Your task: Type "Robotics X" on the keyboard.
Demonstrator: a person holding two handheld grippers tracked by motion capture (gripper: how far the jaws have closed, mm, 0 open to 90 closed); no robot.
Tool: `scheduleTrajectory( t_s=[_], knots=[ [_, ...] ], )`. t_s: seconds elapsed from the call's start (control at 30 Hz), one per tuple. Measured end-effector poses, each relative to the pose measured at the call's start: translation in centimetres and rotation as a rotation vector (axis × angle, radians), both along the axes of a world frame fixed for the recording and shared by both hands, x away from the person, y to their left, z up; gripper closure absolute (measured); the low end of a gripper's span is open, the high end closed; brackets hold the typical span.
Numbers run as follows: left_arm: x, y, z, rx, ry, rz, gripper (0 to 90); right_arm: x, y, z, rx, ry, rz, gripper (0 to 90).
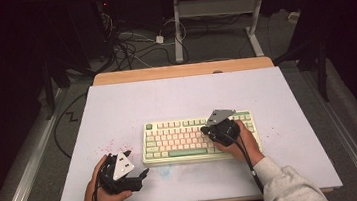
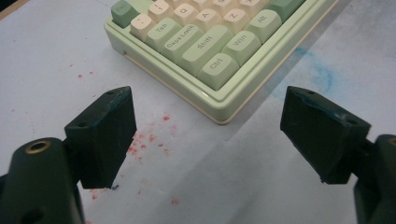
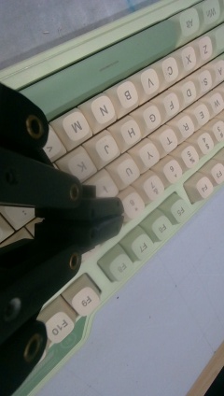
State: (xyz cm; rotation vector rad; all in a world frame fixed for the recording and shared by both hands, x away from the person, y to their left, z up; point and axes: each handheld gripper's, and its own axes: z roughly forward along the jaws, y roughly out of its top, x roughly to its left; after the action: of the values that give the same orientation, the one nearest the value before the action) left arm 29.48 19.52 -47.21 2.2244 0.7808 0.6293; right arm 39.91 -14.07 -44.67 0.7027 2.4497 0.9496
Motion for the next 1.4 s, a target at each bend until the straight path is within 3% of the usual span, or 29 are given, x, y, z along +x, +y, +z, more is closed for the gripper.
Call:
scheduleTrajectory(
  t_s=[0.1,0.13,0.27,0.57,0.87,1.17,1.4],
  knots=[
    [0.0,-0.1,0.0,0.016,-0.009,-0.007,17.2,0.1,0.3,-0.3,-0.026,0.005,-0.003,90.0],
    [0.0,-0.1,-0.1,0.018,-0.006,-0.008,17.2,0.2,0.4,-0.5,-0.038,0.026,-0.008,90.0],
    [0.0,-0.1,-0.1,0.015,-0.007,-0.01,17.2,0.0,0.4,-0.4,-0.038,0.025,-0.004,90.0],
    [0.0,-0.2,0.0,0.02,-0.004,-0.015,17.2,-1.0,-0.9,1.1,0.048,-0.035,-0.007,86.4],
    [0.0,-0.3,0.0,0.032,0.001,-0.016,17.3,-2.8,-2.5,3.2,0.14,-0.119,0.006,65.6],
    [0.0,-0.3,0.0,0.027,0.008,-0.016,17.3,-4.6,-3.5,4.3,0.161,-0.184,-0.007,41.6],
    [0.0,-0.3,0.0,0.019,0.002,-0.001,18.0,-6.2,-4.6,4.5,0.173,-0.242,-0.031,30.0]
  ],
)
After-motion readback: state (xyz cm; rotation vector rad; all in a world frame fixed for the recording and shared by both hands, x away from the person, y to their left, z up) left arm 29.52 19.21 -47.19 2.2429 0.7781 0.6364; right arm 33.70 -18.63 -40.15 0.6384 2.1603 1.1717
